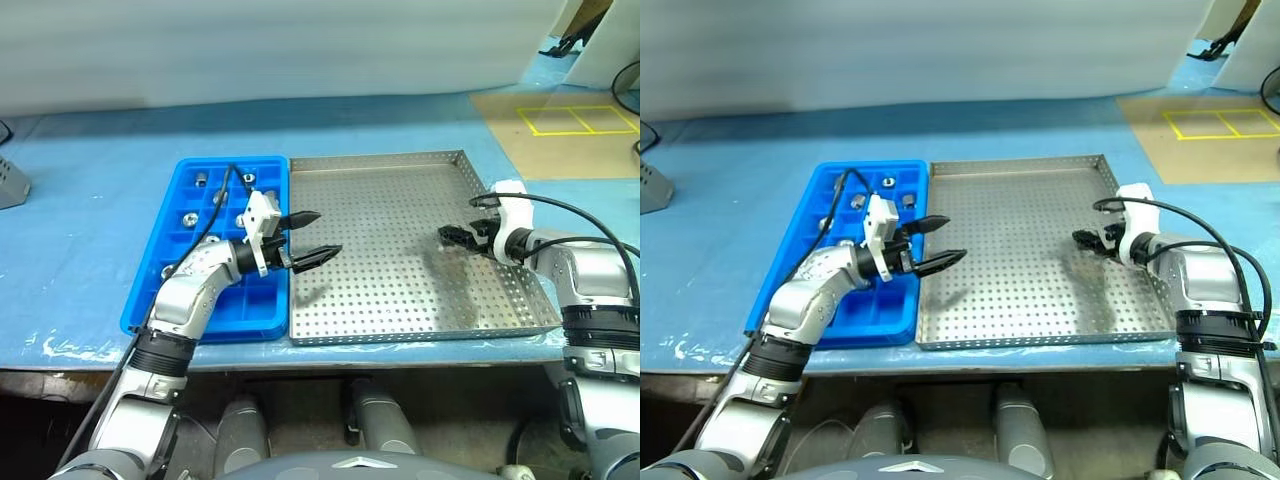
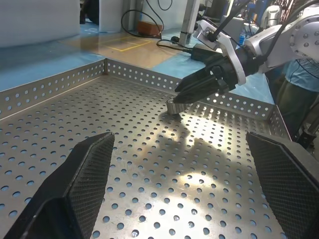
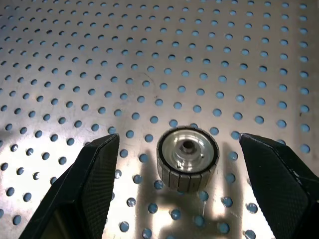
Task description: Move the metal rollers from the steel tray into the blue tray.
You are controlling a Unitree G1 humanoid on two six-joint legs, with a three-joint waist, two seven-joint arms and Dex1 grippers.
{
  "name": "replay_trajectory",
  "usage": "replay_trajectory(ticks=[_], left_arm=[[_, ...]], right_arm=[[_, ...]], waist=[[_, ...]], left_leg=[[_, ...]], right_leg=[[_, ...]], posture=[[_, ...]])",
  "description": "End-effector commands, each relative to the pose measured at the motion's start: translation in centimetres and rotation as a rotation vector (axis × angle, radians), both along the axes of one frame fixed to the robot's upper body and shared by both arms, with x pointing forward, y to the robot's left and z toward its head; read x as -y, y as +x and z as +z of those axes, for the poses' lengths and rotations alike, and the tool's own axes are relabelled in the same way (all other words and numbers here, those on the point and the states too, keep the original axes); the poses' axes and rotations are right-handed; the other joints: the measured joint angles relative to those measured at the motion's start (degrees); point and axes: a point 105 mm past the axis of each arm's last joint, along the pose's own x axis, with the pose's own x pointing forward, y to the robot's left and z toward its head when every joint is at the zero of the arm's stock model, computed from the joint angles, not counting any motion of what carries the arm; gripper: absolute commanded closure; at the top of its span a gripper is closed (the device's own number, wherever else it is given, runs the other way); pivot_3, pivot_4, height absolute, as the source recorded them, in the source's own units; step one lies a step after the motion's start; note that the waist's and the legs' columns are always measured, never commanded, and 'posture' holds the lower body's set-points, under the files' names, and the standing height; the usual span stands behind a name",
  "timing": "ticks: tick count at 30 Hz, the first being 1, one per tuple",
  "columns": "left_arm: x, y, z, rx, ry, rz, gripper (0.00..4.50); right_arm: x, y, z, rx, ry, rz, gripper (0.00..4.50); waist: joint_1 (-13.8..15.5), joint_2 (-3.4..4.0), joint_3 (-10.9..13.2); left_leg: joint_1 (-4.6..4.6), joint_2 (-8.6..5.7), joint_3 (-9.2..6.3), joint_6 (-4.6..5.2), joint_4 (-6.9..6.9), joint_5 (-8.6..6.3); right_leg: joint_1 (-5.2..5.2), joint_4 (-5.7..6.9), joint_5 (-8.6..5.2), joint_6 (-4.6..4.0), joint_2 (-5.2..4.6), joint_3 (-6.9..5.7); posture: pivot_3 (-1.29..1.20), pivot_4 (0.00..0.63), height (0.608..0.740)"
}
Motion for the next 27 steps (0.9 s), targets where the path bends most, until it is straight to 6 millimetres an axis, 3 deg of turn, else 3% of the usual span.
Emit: replay_trajectory(ticks=[1, 2, 6, 9, 10, 15, 23, 27], left_arm=[[-0.2, -0.1, 0.9, 0.040, -0.013, 0.014, 0.00], [-0.3, -0.1, 0.9, 0.041, -0.013, 0.016, 0.00], [-0.4, -0.2, 0.9, 0.043, -0.015, 0.024, 0.00], [-0.5, -0.2, 0.9, 0.043, -0.016, 0.030, 0.00], [-0.6, -0.2, 0.9, 0.043, -0.016, 0.032, 0.00], [-0.7, -0.2, 0.9, 0.042, -0.016, 0.040, 0.00], [-1.7, -0.5, 0.6, 0.048, -0.005, 0.109, 0.00], [-2.9, -0.9, 0.5, 0.063, 0.006, 0.195, 0.00]], right_arm=[[-0.1, 0.6, 0.0, -0.012, -0.033, 0.010, 0.55], [0.0, 0.6, -0.5, -0.030, -0.047, 0.007, 0.55], [0.1, 0.8, -1.3, -0.063, -0.061, 0.014, 1.79], [-0.6, 1.0, -0.5, -0.044, -0.051, 0.029, 2.76], [-0.8, 1.0, -0.2, -0.035, -0.049, 0.032, 2.88], [-1.8, 1.2, 1.5, 0.015, -0.050, 0.090, 2.87], [-9.3, 0.0, 4.8, 0.040, 0.019, 0.458, 2.87], [-12.8, 0.4, 6.0, 0.095, -0.019, 0.655, 2.87]], waist=[[0.01, 0.00, 0.00], [0.04, 0.00, 0.00], [0.14, 0.00, 0.00], [0.05, -0.01, 0.00], [0.08, -0.01, 0.01], [0.11, 0.00, 0.01], [0.28, 0.00, 0.01], [0.98, 0.00, 0.02]], left_leg=[[0.00, 0.00, 0.00, 0.00, 0.00, 0.00], [-0.01, 0.00, 0.00, 0.01, -0.01, -0.01], [-0.07, 0.01, 0.00, 0.05, -0.03, -0.03], [-0.09, 0.01, 0.00, 0.09, -0.01, -0.06], [-0.08, 0.01, 0.00, 0.09, -0.01, -0.06], [-0.08, 0.01, 0.00, 0.08, -0.01, -0.05], [-0.06, 0.04, 0.00, 0.08, -0.04, -0.05], [-0.05, 0.08, -0.01, 0.06, -0.06, -0.05]], right_leg=[[0.00, 0.00, 0.00, 0.00, 0.00, -0.01], [0.00, 0.00, 0.00, 0.00, 0.00, -0.01], [-0.02, -0.04, 0.00, 0.00, 0.00, -0.04], [-0.02, -0.05, 0.01, -0.01, -0.02, -0.03], [-0.02, -0.05, 0.01, -0.01, -0.02, -0.03], [-0.02, -0.04, 0.01, -0.01, -0.02, -0.03], [-0.03, -0.03, 0.01, -0.02, -0.01, -0.03], [-0.04, 0.01, 0.01, -0.02, -0.01, -0.08]], posture=[[-0.33, 0.150, 0.740], [-0.33, 0.150, 0.740], [-0.32, 0.150, 0.740], [-0.31, 0.150, 0.740], [-0.31, 0.150, 0.740], [-0.31, 0.150, 0.740], [-0.18, 0.150, 0.740], [-0.09, 0.150, 0.740]])
